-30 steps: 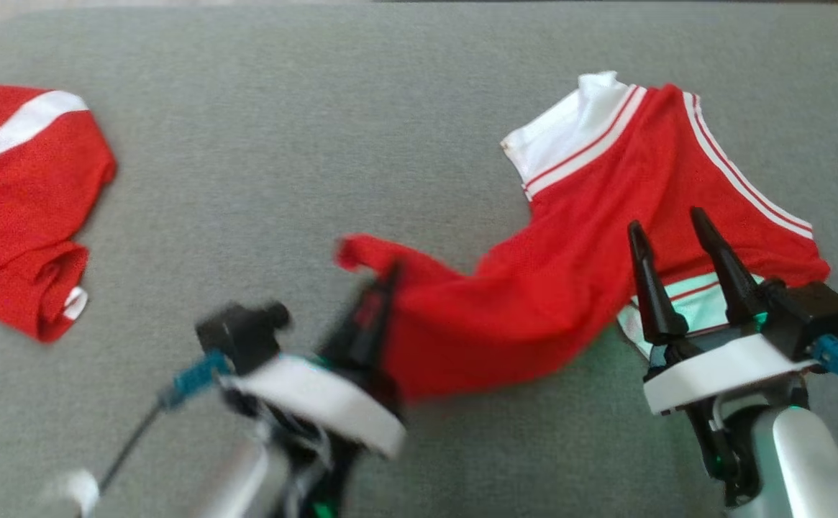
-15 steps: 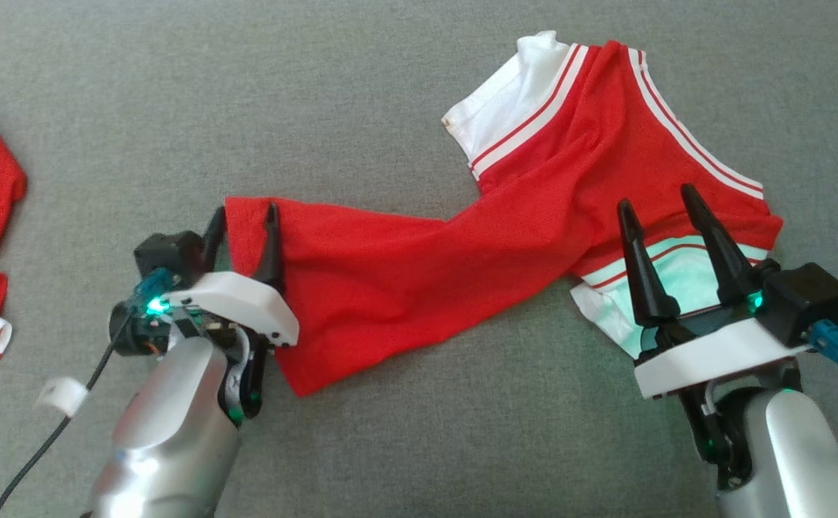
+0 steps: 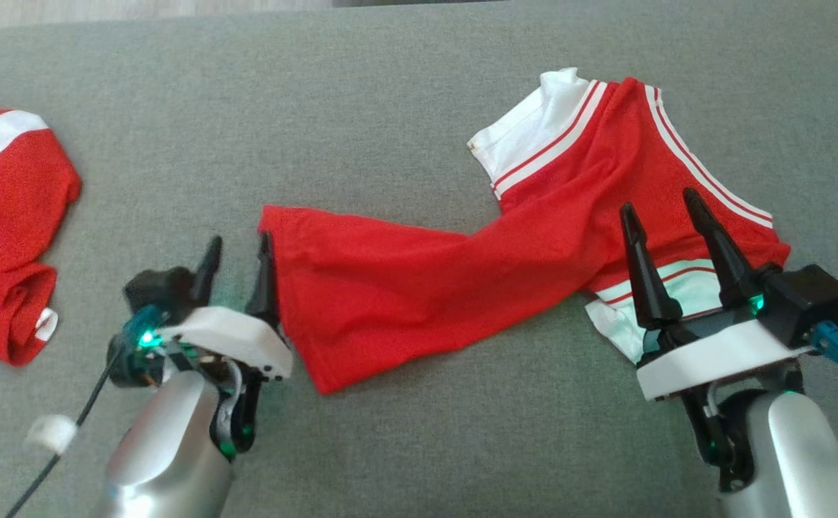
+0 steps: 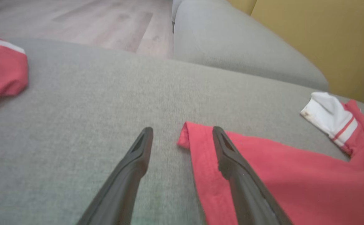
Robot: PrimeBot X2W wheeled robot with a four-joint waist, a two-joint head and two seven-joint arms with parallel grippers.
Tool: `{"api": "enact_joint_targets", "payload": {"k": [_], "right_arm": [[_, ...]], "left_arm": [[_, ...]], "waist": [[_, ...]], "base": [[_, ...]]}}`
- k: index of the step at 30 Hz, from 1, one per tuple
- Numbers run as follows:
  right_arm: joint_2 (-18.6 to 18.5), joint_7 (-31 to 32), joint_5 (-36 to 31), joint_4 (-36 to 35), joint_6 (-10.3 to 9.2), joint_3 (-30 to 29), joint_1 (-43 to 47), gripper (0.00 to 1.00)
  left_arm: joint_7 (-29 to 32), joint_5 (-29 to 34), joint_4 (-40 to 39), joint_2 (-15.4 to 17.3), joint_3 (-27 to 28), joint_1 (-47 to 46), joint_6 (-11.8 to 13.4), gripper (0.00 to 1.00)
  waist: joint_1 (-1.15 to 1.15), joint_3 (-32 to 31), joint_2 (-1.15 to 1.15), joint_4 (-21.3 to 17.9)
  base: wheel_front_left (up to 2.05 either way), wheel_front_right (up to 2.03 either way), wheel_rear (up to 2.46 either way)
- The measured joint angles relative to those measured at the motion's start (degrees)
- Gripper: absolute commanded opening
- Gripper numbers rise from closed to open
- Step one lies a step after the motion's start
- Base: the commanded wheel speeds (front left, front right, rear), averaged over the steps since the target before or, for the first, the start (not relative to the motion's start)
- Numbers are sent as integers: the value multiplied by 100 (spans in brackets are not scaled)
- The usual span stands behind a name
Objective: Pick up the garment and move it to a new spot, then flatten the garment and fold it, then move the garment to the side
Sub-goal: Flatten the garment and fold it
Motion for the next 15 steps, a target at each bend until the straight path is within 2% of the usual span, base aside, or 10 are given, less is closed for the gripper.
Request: {"api": "enact_joint_targets", "payload": {"k": [3,8,15], "right_arm": [[1,21,1,-3,0,22,12,100],[1,58,7,-11,0,70,96,100],[1,71,7,-47,0,160,88,100]], "left_arm": [[746,-172,82,-63,-81,-126,126,100],[1886,-402,341,-197,-89,-744,491,100],[3014,-444,789,-249,-144,-1347,929,100]], "waist": [[0,-17,0,19],[1,32,0,-7],[0,179,0,-119]], "base": [[0,0,0],[0,0,0],[0,0,0]]}}
